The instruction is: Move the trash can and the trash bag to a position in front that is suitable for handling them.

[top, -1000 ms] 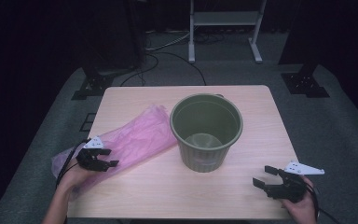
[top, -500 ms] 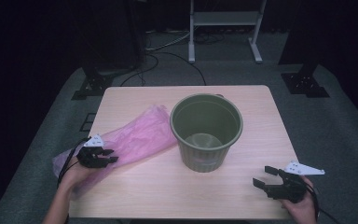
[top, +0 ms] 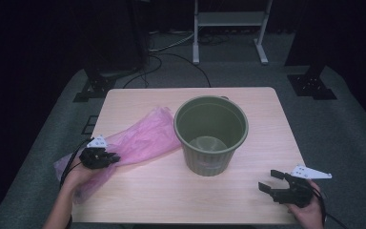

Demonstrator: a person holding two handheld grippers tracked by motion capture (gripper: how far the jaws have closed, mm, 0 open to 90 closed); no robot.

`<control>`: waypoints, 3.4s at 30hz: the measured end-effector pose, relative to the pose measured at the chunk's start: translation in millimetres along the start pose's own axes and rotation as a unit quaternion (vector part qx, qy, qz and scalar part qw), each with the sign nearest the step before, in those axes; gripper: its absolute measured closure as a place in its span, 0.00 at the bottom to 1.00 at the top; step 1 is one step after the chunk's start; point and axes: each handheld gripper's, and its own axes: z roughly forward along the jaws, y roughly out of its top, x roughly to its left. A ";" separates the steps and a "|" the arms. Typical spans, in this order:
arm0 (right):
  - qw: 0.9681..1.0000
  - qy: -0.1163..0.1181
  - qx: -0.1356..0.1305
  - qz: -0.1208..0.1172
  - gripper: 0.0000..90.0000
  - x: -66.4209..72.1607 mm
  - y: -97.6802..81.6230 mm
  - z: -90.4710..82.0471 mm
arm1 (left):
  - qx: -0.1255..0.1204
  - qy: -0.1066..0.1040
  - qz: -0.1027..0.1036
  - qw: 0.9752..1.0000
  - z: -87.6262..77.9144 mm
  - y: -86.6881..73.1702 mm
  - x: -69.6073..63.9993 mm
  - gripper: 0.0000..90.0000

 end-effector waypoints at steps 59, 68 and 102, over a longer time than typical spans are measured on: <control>1.000 -0.006 -0.017 0.005 0.17 -0.6 1.6 -9.4 | -0.099 0.014 0.117 0.988 -190.1 99.4 -24.2 1.00; 1.000 -0.006 -0.017 0.005 0.17 -0.7 1.1 -10.2 | -0.124 0.015 0.136 0.983 -222.2 122.8 -29.7 1.00; 1.000 -0.009 -0.016 0.004 0.17 -1.0 -1.0 -13.2 | -0.186 -0.007 0.193 0.963 -269.4 182.3 -56.0 0.99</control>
